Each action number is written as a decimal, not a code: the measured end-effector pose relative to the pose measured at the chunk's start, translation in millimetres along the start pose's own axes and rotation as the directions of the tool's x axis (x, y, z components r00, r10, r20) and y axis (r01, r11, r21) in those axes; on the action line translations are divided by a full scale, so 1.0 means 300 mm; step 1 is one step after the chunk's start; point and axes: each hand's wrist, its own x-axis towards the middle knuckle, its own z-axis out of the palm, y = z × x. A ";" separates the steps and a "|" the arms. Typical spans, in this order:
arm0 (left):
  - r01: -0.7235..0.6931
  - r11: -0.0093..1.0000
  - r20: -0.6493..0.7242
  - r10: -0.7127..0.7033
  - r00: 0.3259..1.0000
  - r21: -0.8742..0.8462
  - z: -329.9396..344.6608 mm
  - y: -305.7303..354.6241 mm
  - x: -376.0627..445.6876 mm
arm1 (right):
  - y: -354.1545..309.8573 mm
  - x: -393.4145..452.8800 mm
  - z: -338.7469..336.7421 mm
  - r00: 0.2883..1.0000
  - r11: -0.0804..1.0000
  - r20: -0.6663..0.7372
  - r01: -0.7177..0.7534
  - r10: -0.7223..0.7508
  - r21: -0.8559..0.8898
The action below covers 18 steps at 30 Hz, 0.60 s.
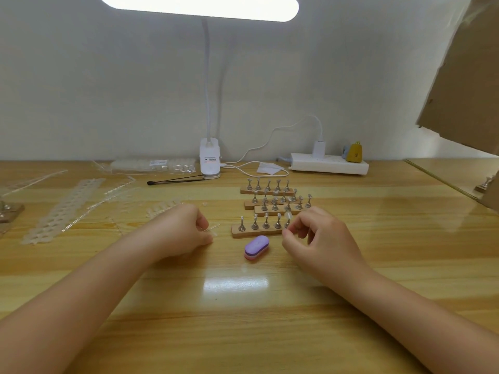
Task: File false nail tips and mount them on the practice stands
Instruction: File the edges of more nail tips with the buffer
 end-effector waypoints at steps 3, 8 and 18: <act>0.011 0.996 0.001 -0.011 1.000 -0.087 0.004 -0.003 0.002 | -0.003 0.000 -0.005 1.000 1.000 0.008 0.023 -0.022 -0.015; 0.050 0.990 -0.024 -0.054 0.998 -0.134 0.005 0.000 0.001 | -0.008 -0.002 -0.009 0.999 0.999 0.009 0.041 -0.041 -0.019; -0.006 0.927 -0.152 -0.055 0.987 -0.375 0.001 0.009 -0.010 | -0.017 -0.006 -0.013 0.997 0.997 0.029 0.071 -0.070 -0.015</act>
